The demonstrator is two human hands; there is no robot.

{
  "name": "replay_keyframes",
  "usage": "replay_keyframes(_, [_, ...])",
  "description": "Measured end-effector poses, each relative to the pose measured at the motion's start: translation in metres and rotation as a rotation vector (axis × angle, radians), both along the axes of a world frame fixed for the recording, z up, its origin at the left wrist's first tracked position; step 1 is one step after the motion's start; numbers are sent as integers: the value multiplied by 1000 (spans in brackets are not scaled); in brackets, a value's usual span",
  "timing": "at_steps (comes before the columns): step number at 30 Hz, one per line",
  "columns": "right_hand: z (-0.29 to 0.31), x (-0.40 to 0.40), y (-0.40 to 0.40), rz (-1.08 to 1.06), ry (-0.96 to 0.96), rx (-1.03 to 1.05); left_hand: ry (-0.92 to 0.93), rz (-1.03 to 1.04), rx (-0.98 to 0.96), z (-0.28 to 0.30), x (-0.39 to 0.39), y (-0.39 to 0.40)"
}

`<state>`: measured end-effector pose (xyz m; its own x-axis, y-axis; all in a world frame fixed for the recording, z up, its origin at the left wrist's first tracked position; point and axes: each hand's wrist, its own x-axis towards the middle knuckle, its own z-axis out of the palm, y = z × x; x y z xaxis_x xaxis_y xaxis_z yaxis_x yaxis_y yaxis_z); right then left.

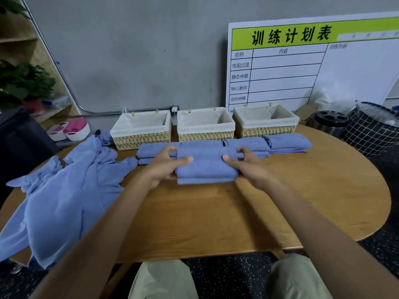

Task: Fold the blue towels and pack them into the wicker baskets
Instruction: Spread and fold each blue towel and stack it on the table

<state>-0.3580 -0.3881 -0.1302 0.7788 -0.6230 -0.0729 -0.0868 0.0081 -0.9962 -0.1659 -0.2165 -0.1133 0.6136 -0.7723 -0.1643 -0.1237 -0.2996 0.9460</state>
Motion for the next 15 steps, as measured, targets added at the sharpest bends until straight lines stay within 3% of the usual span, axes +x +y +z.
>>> replay_keyframes(5, [33, 74, -59, -206, -13, -128, 22, 176, -138, 30, 58, -71])
replay_keyframes(9, [19, 109, -91, -259, 125, -195, -39, 194, 19, 15, 85, -107])
replay_keyframes(15, [-19, 128, -109, -252, 203, -391, -356, 221, 100, -20, 101, -122])
